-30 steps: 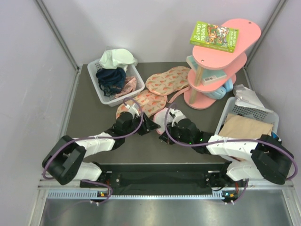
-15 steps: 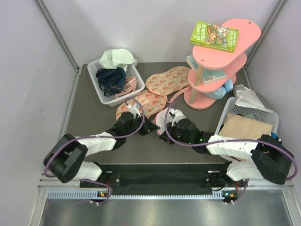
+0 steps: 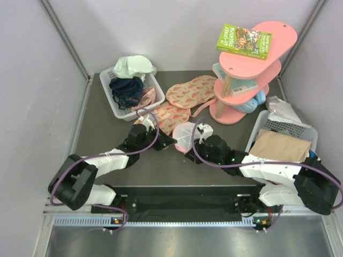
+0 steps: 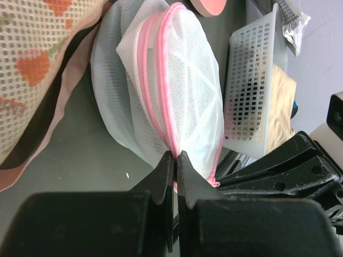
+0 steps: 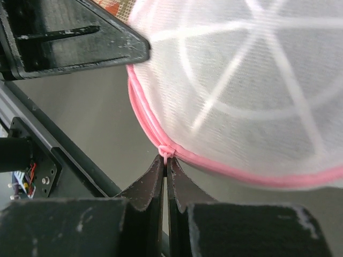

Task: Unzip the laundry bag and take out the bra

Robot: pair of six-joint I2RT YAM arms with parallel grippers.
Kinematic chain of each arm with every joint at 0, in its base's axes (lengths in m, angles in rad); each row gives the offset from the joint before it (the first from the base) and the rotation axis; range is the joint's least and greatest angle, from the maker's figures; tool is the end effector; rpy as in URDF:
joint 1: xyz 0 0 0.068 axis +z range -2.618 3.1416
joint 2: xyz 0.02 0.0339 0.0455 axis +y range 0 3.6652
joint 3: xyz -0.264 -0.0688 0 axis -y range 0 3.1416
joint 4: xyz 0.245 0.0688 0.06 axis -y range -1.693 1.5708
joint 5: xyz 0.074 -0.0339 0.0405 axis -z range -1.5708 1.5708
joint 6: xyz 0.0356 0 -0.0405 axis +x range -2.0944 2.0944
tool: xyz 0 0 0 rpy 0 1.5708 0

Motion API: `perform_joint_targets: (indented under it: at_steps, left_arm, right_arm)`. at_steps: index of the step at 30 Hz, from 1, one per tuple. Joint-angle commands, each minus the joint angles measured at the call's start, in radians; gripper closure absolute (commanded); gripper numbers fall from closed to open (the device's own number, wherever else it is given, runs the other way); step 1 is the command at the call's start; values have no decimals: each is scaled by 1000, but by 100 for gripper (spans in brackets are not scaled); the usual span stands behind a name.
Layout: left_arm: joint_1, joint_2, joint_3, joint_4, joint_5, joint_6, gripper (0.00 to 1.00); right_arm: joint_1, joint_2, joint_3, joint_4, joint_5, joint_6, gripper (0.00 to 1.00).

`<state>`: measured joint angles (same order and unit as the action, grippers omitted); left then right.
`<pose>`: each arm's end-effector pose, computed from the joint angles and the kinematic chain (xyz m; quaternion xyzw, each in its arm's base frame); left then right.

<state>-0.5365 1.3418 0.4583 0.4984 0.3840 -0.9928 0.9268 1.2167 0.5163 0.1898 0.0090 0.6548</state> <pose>0.2176 -0.1449 0.1791 -0.0803 0.8171 -0.4939 0.2862 0.1504 0.1998 0.1955 -0.1147 0.8551 0.3567 0.3583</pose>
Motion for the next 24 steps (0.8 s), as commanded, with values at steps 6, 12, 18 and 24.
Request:
perform_joint_targets:
  at_steps: [6,12,18,24]
  left_arm:
    - [36,-55,23,-32,-11,45,100]
    - [36,-49,19,-29,-8,31,91]
    - [36,-44,-1,6,3,5,54]
    - [15,-23,-10,32,7,-10,47]
  right_arm:
    - [-77,-101,-33,-67,20,-37,100]
    - [-79,-71,-13,-41,-32,-57,100]
    - [-69,-23,-10,30,-84,-41,100]
    - [-51,6,11,45,-89,-40,100]
